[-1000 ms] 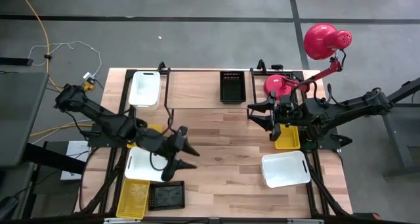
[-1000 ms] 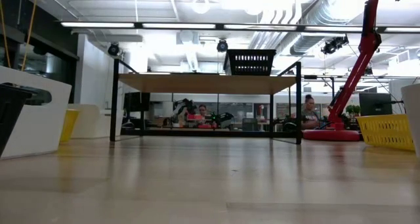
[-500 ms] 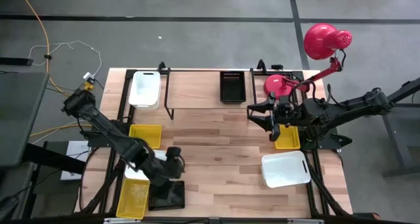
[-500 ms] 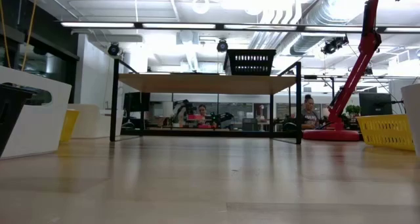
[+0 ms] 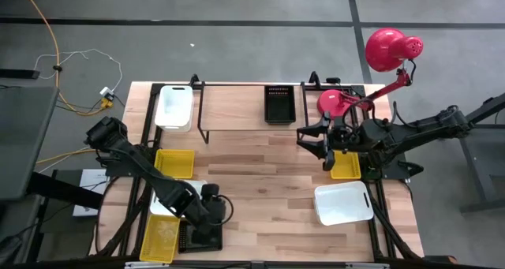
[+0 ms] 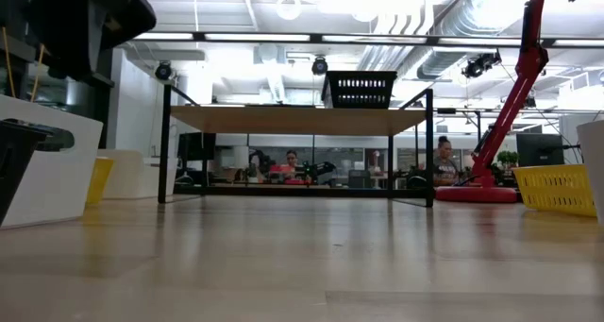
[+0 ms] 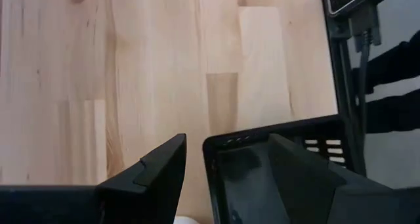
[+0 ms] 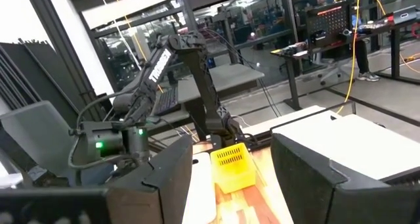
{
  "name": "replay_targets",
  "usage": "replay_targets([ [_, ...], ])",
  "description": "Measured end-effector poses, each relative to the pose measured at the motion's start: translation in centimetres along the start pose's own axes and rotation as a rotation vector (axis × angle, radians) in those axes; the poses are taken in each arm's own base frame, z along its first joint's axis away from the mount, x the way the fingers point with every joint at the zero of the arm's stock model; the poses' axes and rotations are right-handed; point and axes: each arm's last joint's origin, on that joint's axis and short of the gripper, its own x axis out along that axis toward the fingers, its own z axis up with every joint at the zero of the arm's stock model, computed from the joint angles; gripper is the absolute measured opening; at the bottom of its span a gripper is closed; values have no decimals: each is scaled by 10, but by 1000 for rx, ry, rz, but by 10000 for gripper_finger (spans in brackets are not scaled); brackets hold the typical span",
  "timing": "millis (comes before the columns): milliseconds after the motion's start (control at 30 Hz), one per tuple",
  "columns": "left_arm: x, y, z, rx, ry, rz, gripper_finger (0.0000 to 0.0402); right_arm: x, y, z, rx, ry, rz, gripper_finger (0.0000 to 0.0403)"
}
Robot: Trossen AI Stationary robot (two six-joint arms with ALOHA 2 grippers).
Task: Stack baskets on shelf by color
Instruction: Stack the black bin into the black bin on the shelf
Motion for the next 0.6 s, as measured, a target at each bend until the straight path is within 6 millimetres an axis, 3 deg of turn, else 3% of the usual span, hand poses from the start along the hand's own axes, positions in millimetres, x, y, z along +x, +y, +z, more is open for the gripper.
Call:
replay_targets([
  [133,2,4,-2,-2,51,4,196,0,0,-2,-6,16,-4,195],
  [433,30,7,-4,-24,140,-6,192,0,-1,-3,-10,27,-8,195],
  [600,32,6,-4,-37,137,-11,190,0,-1,-3,-10,28,-8,195],
])
